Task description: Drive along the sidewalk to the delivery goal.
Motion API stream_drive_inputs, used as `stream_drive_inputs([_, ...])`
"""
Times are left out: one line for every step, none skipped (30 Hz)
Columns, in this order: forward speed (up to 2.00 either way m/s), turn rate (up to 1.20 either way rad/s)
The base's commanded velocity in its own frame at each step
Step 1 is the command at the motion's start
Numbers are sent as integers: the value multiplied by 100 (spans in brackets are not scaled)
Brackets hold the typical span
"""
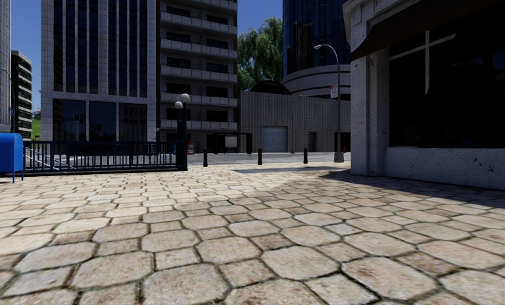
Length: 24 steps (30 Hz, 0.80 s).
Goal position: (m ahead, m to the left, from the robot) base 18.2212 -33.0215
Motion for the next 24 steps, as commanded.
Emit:
stream_drive_inputs([0, 0])
stream_drive_inputs([0, 0])
stream_drive_inputs([0, 0])
stream_drive_inputs([0, 0])
stream_drive_inputs([0, 0])
stream_drive_inputs([0, 0])
stream_drive_inputs([0, 0])
stream_drive_inputs([0, 0])
stream_drive_inputs([0, 0])
stream_drive_inputs([0, 0])
stream_drive_inputs([0, 0])
stream_drive_inputs([0, 0])
stream_drive_inputs([0, 0])
stream_drive_inputs([0, 0])
stream_drive_inputs([0, 0])
stream_drive_inputs([0, 0])
stream_drive_inputs([0, 0])
stream_drive_inputs([0, 0])
stream_drive_inputs([0, 0])
stream_drive_inputs([0, 0])
stream_drive_inputs([0, 0])
stream_drive_inputs([0, 0])
stream_drive_inputs([0, 0])
stream_drive_inputs([0, 0])
